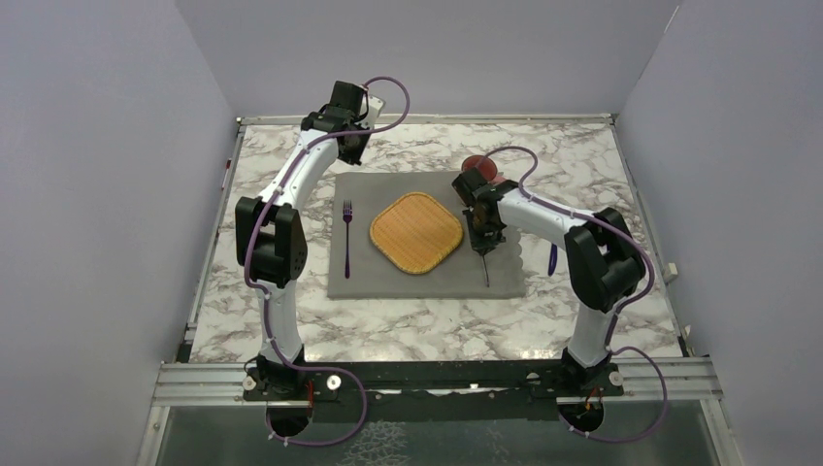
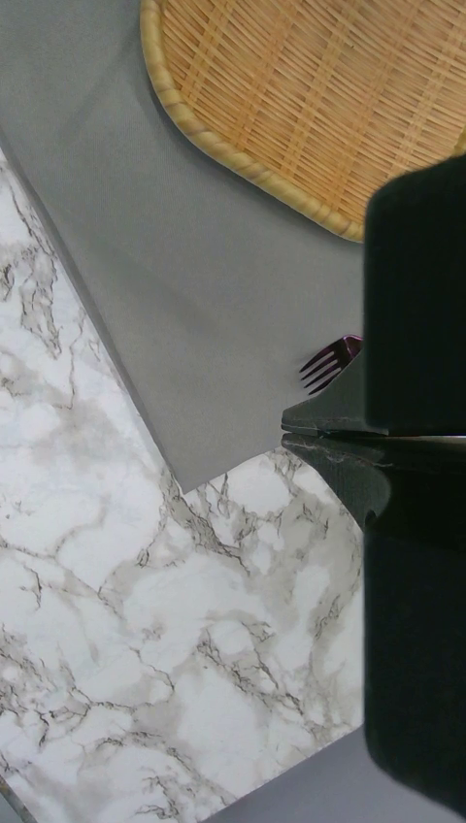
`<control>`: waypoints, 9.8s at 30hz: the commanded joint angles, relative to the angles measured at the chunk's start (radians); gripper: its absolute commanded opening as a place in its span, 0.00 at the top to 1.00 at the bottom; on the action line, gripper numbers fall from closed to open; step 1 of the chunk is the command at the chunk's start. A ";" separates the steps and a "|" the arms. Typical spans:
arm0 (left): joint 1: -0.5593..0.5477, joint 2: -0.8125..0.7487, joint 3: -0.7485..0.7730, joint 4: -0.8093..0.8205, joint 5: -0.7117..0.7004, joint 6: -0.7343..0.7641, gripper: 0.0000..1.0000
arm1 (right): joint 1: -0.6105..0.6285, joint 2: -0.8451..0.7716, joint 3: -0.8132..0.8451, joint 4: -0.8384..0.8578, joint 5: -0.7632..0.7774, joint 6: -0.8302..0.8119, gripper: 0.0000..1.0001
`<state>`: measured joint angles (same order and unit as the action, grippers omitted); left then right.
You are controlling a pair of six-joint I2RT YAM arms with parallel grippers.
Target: Set the dinner table for one person
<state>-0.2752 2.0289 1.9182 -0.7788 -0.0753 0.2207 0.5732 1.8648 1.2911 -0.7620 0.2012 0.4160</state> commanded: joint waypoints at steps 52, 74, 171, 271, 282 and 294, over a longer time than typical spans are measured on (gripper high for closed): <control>-0.002 -0.091 -0.060 0.011 0.020 -0.014 1.00 | 0.005 -0.040 -0.028 0.062 -0.083 0.079 0.83; -0.002 -0.104 -0.084 0.013 0.028 -0.017 1.00 | 0.005 -0.189 0.041 -0.038 0.131 0.195 0.80; 0.021 -0.165 -0.234 0.104 0.094 -0.075 0.18 | -0.570 -0.187 -0.314 0.122 0.014 0.016 0.94; 0.022 -0.136 -0.169 0.084 0.167 -0.077 0.19 | -0.599 -0.164 -0.198 0.043 0.014 0.031 0.48; 0.022 -0.166 -0.193 0.094 0.154 -0.066 0.19 | -0.601 -0.095 -0.219 0.097 -0.036 0.032 0.51; 0.022 -0.162 -0.175 0.092 0.141 -0.045 0.19 | -0.601 -0.069 -0.257 0.123 -0.022 0.044 0.81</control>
<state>-0.2565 1.9057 1.7260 -0.6968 0.0631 0.1623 -0.0254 1.7435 1.0744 -0.6704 0.1596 0.4519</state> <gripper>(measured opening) 0.811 0.248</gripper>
